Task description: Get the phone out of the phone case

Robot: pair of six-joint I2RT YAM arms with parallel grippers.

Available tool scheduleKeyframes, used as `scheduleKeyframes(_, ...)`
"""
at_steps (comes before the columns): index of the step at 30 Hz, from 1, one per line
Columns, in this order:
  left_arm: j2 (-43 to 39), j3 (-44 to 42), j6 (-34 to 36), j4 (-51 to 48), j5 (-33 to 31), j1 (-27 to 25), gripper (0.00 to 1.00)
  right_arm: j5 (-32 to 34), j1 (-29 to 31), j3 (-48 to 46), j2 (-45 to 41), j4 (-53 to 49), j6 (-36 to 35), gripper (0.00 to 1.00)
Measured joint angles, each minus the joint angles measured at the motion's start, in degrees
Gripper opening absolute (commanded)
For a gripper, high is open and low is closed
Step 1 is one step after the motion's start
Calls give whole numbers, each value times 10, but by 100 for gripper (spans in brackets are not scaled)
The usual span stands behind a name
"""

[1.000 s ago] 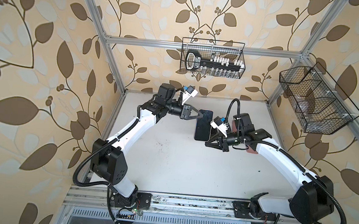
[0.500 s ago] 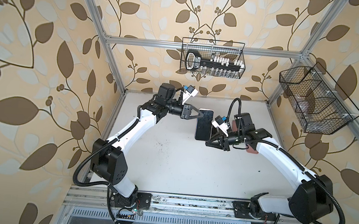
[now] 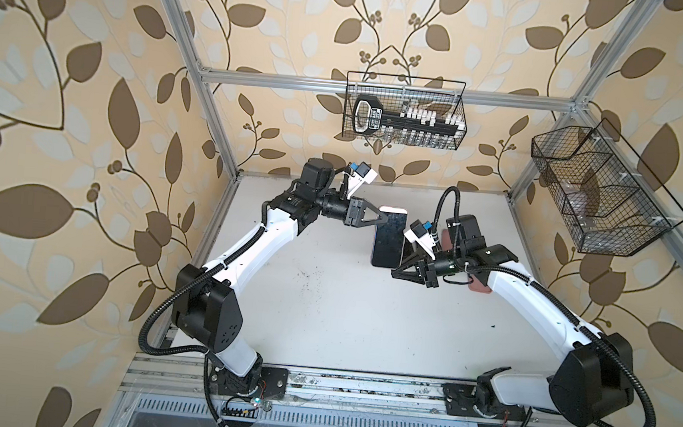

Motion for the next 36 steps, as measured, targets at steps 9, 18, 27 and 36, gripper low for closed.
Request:
scheduleKeyframes(9, -11, -14, -22, 24, -5, -1, 0, -1, 3, 0, 0, -3, 0, 6)
scheduleKeyframes(18, -22, -28, -30, 49, -16, -4, 0, -10, 5, 0, 0, -1, 15, 22)
scheduleKeyframes(27, -22, -28, -30, 62, -22, -7, 0, -18, 1, -1, -3, 8, 31, 29)
scheduleKeyframes(36, -23, -28, -30, 76, -38, -12, 0, -10, -8, -18, -16, 53, 76, 30)
